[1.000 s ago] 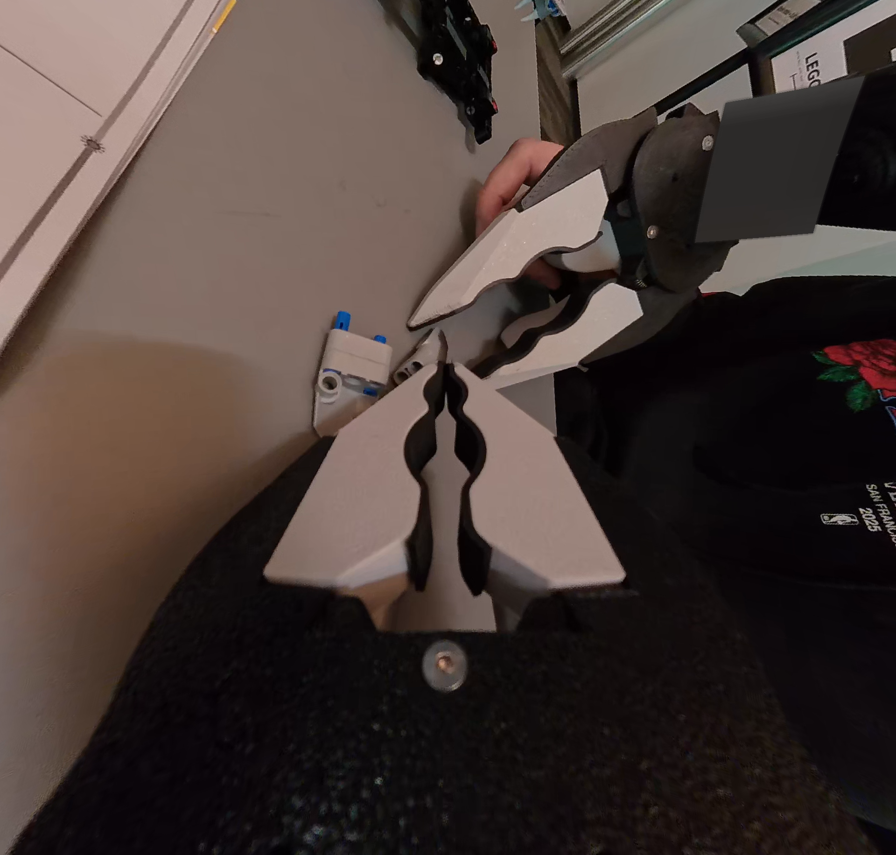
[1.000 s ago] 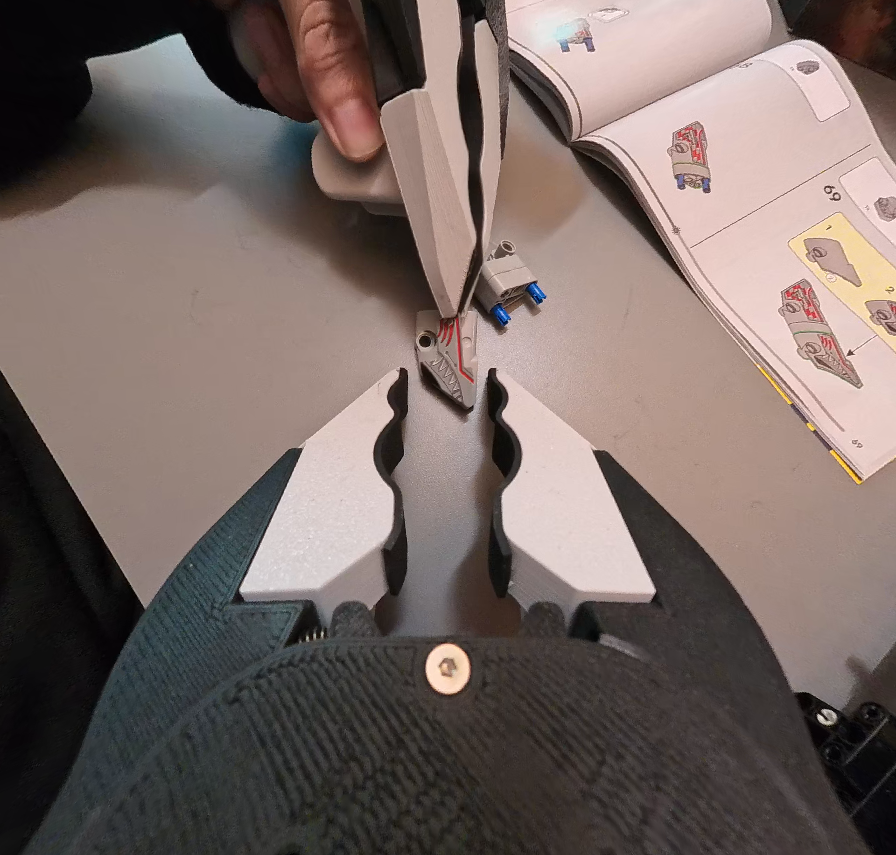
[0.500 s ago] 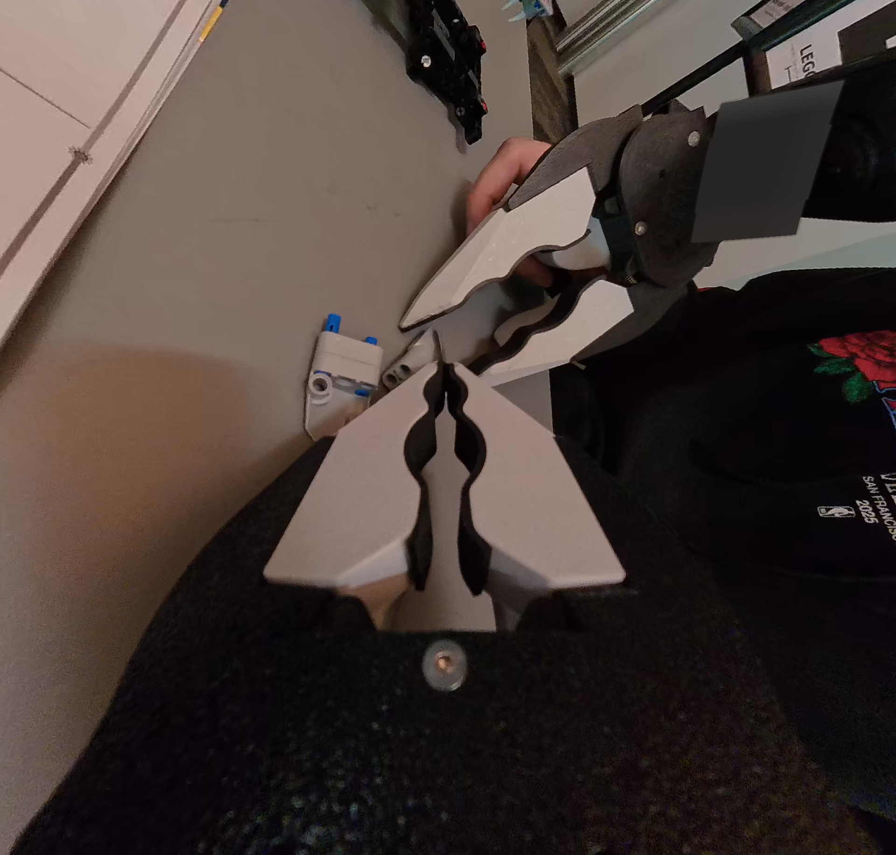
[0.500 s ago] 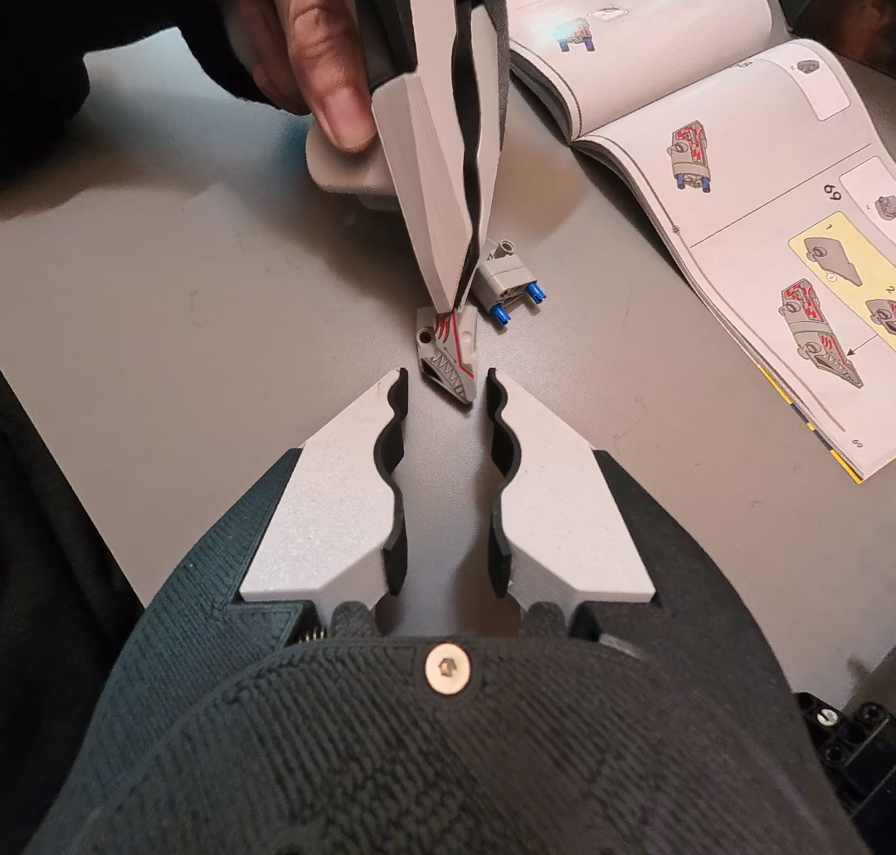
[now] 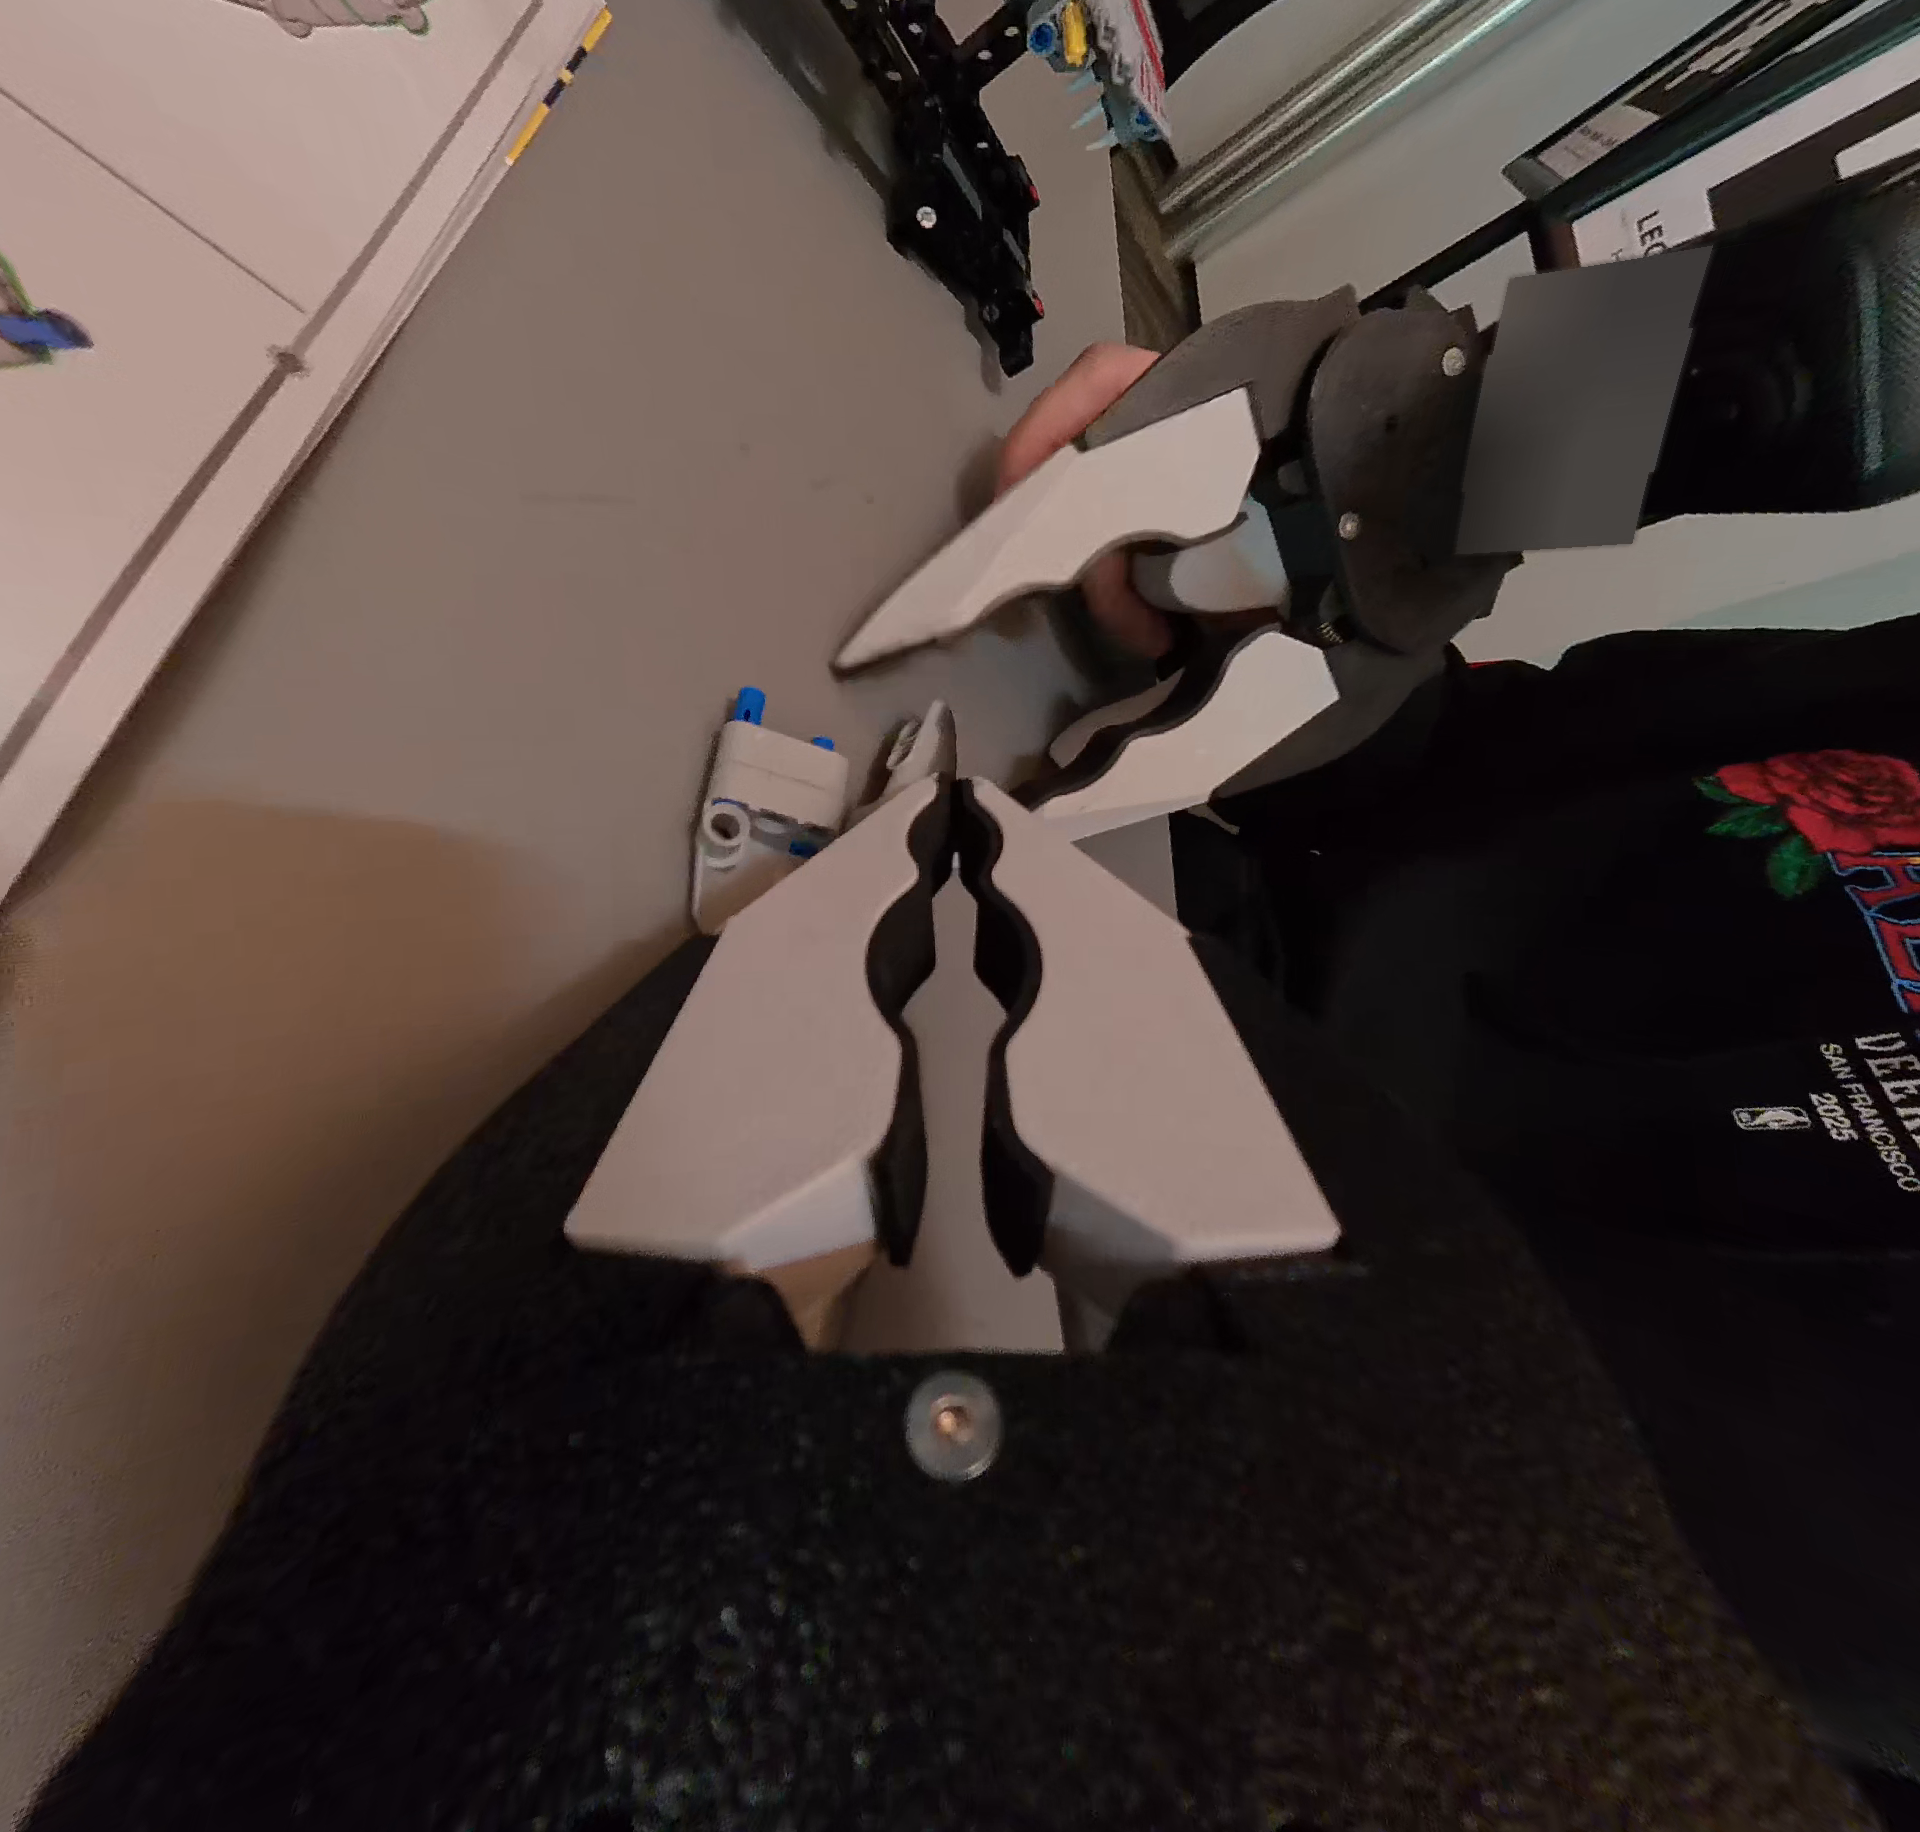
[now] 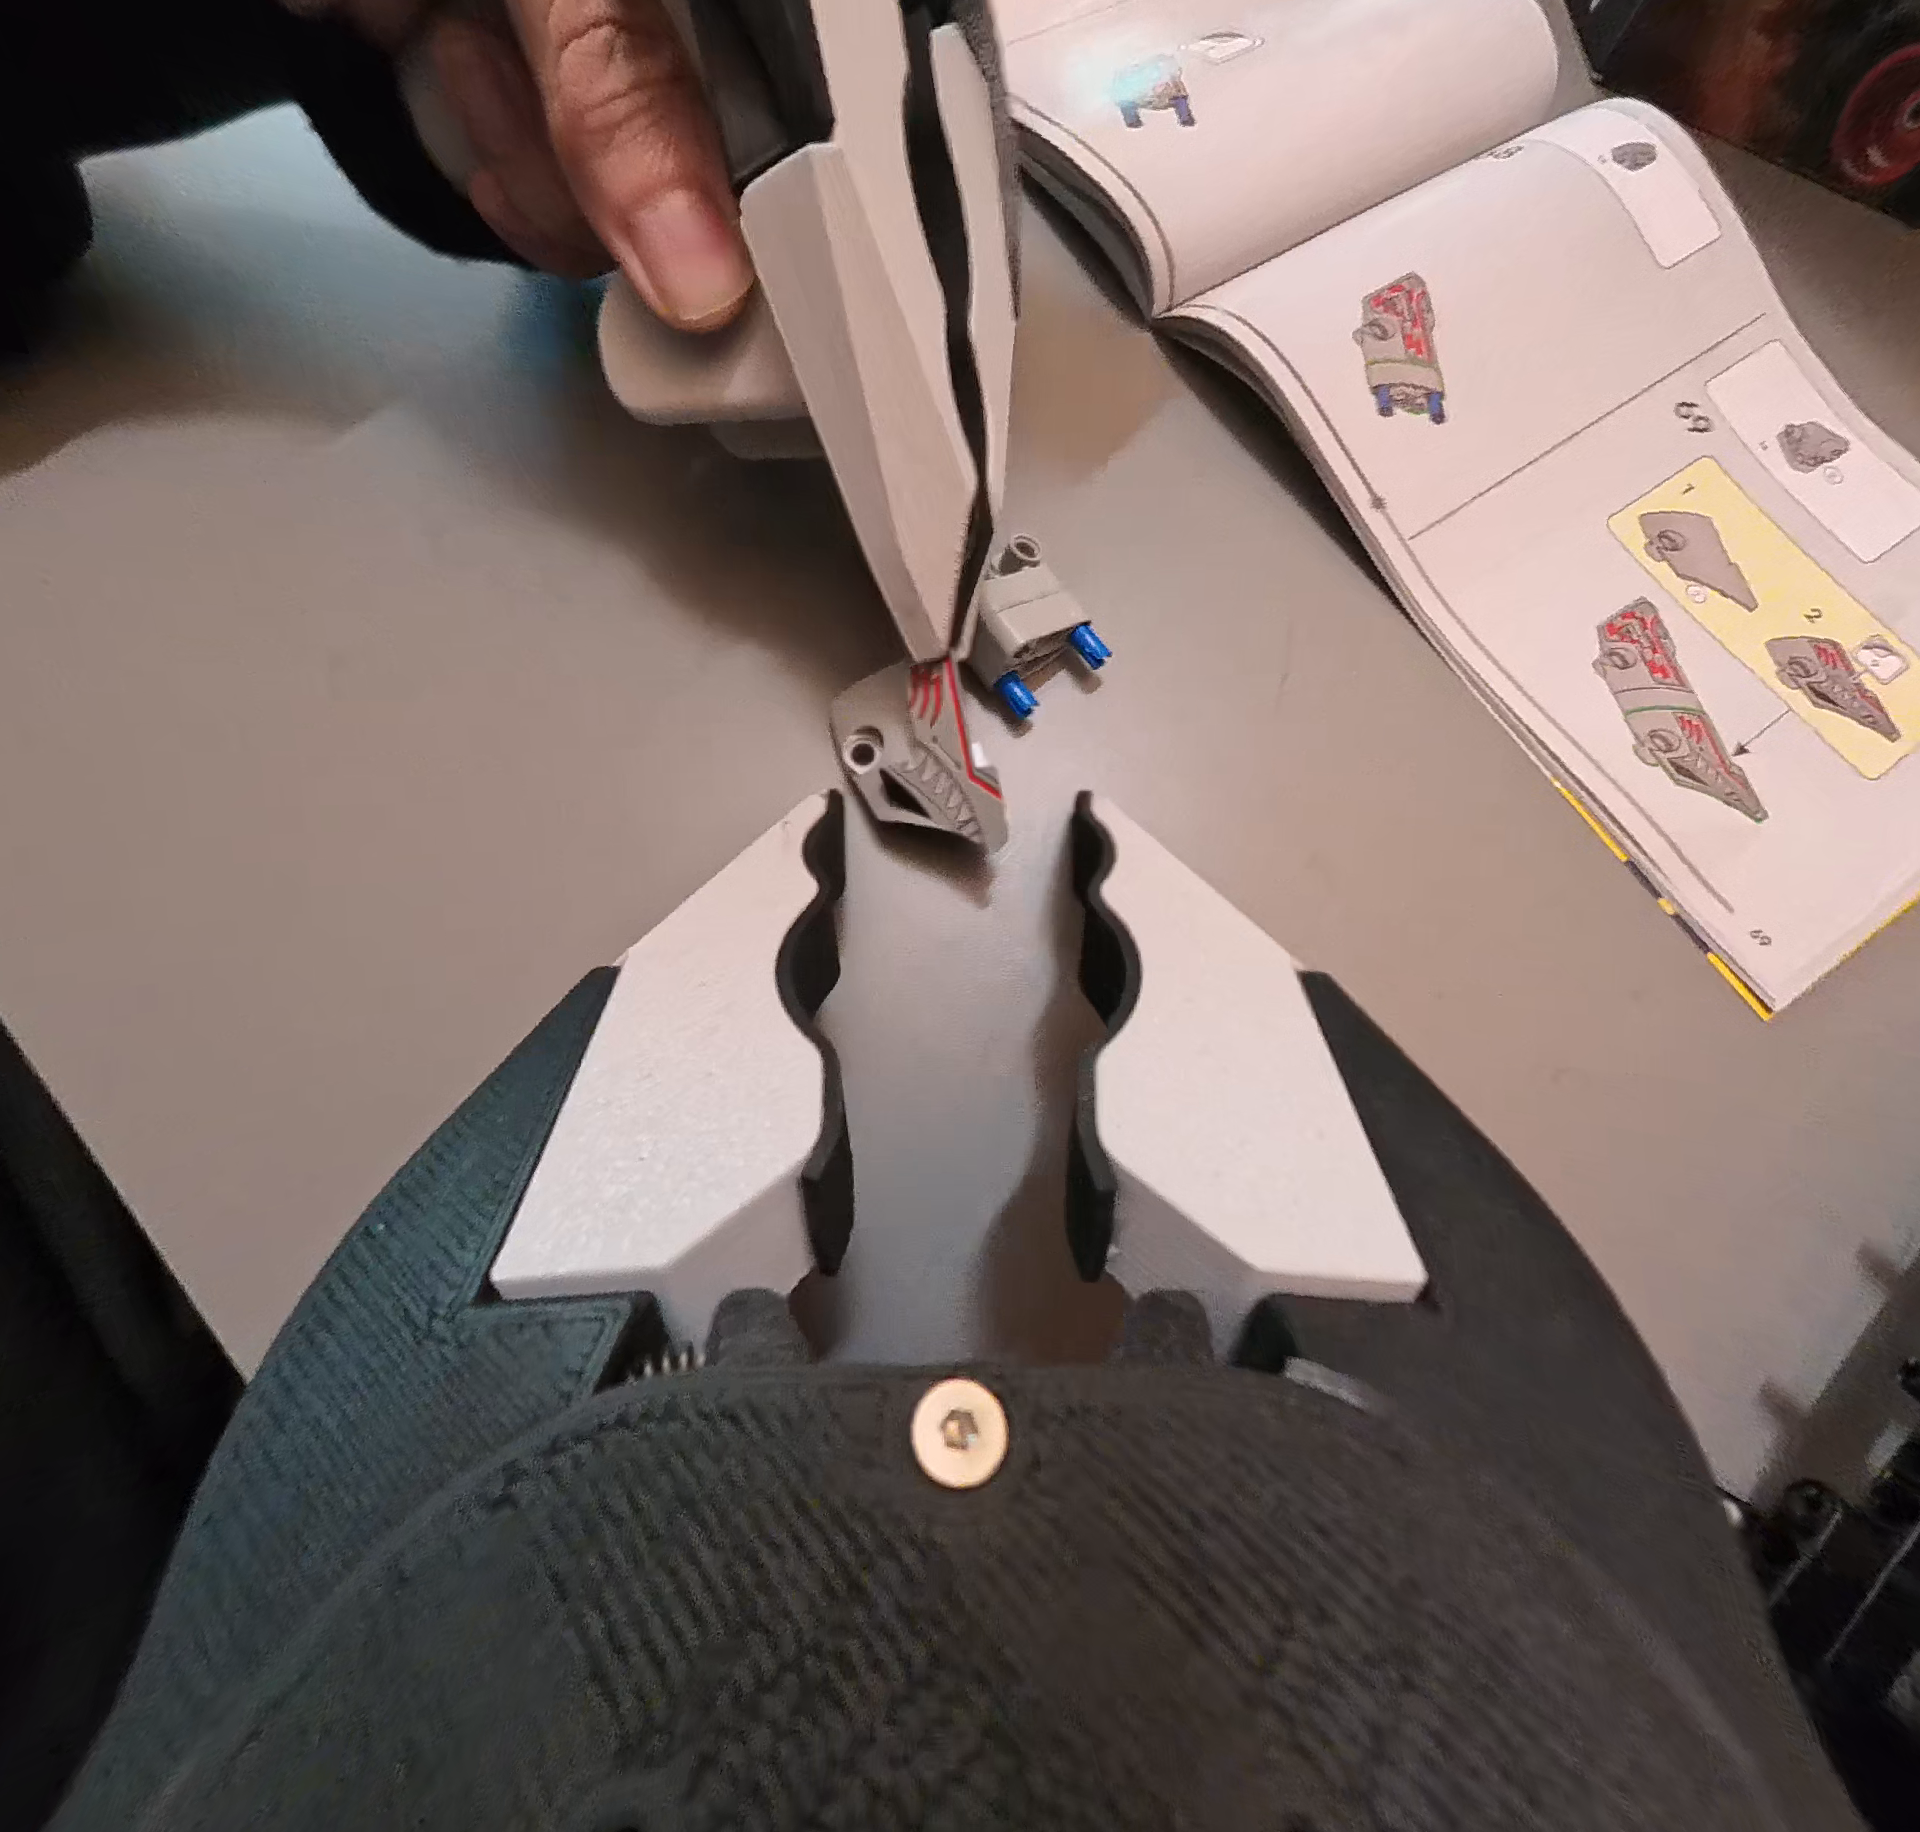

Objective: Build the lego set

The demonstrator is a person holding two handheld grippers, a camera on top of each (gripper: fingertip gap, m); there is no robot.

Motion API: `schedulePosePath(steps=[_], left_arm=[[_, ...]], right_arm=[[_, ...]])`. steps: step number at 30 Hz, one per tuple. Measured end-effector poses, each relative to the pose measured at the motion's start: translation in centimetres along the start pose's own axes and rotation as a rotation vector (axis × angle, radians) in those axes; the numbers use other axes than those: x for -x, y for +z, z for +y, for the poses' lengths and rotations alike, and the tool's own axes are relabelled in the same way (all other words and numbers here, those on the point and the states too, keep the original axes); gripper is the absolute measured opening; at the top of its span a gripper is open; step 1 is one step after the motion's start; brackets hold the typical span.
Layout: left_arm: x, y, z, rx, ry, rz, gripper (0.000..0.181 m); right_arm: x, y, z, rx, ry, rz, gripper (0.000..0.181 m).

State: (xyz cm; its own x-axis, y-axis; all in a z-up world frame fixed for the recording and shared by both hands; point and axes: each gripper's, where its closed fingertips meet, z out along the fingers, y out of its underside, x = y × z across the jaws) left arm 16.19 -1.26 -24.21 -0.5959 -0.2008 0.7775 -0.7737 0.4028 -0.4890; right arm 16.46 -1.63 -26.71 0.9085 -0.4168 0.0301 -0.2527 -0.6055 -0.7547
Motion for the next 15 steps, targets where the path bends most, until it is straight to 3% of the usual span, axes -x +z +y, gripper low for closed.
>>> schedulePosePath(steps=[10,15], left_arm=[[0.1,0.1,0.4,-0.056,-0.020,0.054,0.000],[0.2,0.0,0.4,-0.069,-0.018,0.052,0.000]], right_arm=[[0.6,0.5,-0.6,-0.014,-0.107,-0.056,0.042],[1.1,0.5,-0.4,-0.003,-0.088,-0.112,0.027]])
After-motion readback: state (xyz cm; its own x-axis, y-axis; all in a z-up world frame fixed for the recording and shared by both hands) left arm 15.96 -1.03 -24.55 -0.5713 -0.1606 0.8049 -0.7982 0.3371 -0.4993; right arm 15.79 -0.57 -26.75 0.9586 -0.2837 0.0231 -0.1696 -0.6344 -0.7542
